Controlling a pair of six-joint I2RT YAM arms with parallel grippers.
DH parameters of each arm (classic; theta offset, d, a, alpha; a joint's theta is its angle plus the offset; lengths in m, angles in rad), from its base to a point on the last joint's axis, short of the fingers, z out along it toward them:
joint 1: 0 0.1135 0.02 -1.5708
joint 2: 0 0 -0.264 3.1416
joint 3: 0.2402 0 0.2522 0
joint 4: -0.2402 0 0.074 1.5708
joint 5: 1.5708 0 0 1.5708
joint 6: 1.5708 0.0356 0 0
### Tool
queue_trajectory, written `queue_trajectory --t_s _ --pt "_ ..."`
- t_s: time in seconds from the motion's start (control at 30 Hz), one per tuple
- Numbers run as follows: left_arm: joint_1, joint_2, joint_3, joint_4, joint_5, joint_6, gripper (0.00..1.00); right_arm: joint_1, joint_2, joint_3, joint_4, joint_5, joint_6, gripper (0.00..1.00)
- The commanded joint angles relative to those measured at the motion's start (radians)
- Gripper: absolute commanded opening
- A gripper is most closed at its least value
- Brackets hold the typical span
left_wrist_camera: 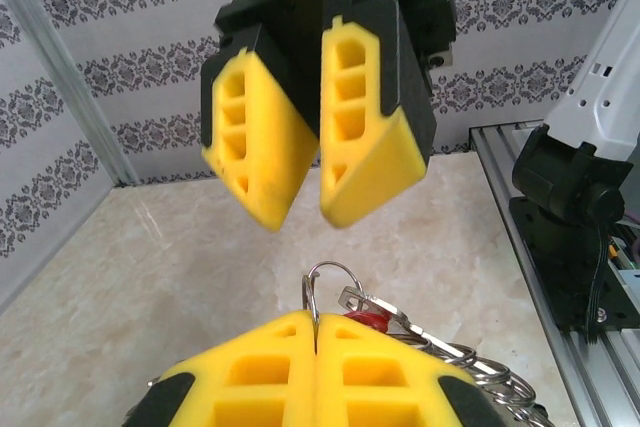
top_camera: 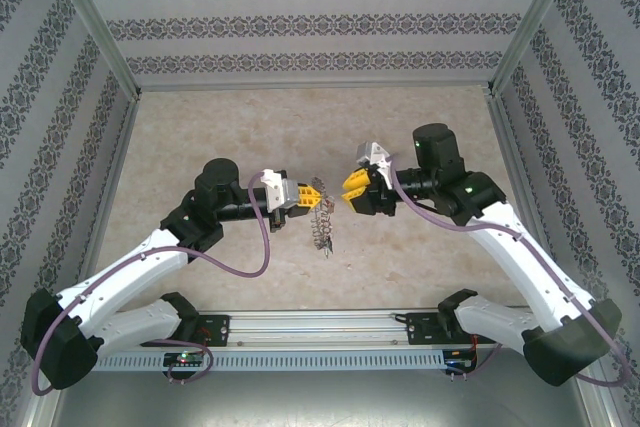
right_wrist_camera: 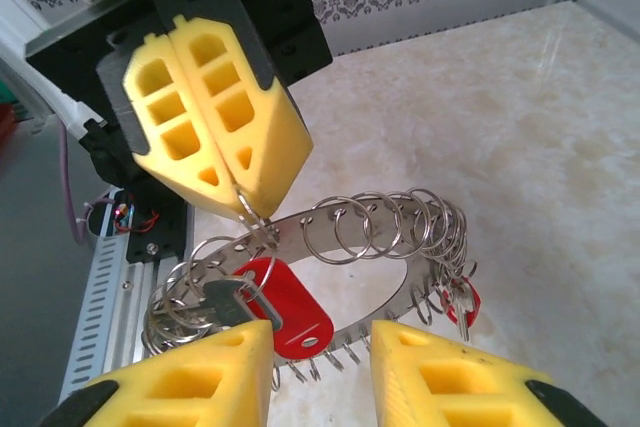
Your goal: Put the keys on the keyring
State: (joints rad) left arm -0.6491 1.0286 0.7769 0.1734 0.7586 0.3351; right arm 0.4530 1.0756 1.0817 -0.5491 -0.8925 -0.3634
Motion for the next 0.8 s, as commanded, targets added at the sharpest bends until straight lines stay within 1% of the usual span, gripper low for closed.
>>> queue_trajectory --t_s 0.0,0.07,0.23,0.37,0.43,0.53,0.63,0.77 --pt "-0.017 -0.001 0.047 0.062 0.048 0.011 0.00 -0.005 0.004 0.049 -0.066 -0.041 -0.063 0.32" --pt "-0.017 0.004 0.049 0.057 0.056 0.013 0.00 0.002 0.012 0.060 -0.068 -0.041 -0.064 0.32" --pt "-0.017 0.016 0.051 0.059 0.064 0.006 0.00 0.038 0.037 0.074 -0.060 0.010 -0.064 0.30" --pt "-0.017 0.023 0.050 0.087 0.076 -0.024 0.00 0.076 0.069 0.077 -0.059 0.056 -0.070 0.26" --pt "-0.017 0.030 0.053 0.101 0.098 -0.039 0.00 0.090 0.079 0.069 -0.044 0.105 -0.063 0.22" --pt "-0.017 0.040 0.048 0.143 0.128 -0.071 0.00 0.100 0.093 0.058 -0.020 0.136 -0.057 0.15" --pt "-0.017 0.050 0.046 0.173 0.154 -0.084 0.00 0.117 0.099 0.055 -0.015 0.150 -0.078 0.15" --pt "-0.018 0.060 0.050 0.177 0.148 -0.087 0.00 0.143 0.075 0.045 -0.026 0.106 -0.177 0.18"
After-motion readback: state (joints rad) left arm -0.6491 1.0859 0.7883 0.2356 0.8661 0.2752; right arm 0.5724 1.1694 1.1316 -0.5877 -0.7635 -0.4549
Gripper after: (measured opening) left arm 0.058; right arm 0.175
